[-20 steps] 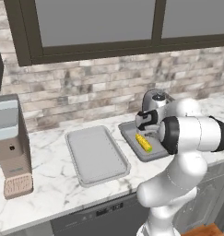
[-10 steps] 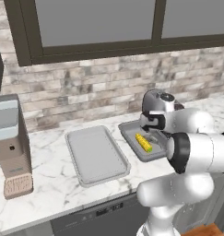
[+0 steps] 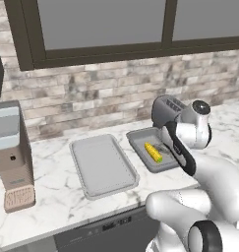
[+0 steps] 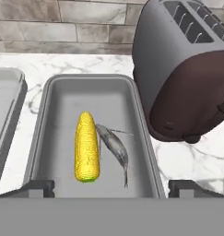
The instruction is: Place one corn and one fish in each tupperware on the nearby counter, to pack two identical lunches.
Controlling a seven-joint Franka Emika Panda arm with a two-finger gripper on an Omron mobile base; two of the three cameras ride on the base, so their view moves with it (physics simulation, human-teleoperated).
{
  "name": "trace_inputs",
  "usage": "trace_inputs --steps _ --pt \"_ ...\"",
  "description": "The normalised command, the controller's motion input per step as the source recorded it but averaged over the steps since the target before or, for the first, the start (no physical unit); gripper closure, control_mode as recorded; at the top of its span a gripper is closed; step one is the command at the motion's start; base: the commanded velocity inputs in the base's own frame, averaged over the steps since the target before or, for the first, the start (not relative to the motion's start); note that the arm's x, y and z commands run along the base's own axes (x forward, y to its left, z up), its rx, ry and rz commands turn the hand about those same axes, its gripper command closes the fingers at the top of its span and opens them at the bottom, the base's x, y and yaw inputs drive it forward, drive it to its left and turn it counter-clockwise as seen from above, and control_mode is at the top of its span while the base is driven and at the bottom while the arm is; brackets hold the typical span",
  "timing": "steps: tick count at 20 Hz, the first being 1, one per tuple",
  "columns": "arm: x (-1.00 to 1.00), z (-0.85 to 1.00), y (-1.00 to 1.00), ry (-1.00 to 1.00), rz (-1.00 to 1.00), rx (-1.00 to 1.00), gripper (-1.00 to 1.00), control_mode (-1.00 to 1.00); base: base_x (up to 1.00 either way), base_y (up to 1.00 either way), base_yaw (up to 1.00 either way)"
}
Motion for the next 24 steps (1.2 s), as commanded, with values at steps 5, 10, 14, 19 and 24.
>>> trace_inputs --steps 5,10,14,19,24 --pt "-1.0 0.92 0.23 -0.04 0.0 0.02 -1.0 -1.0 0.0 0.0 0.0" --pt "-0.6 0.42 0.01 0.01 0.0 0.07 -1.0 1.0 -0.38 -0.04 0.03" --pt "0.0 0.0 0.0 0.0 0.0 0.0 -1.0 1.0 -0.9 -0.66 0.27" --pt "0.0 0.0 0.0 0.0 0.0 0.0 -1.0 1.0 -1.0 -0.42 0.44" --pt "0.0 0.0 0.0 0.0 0.0 0.0 -1.0 1.0 -0.82 -0.16 0.6"
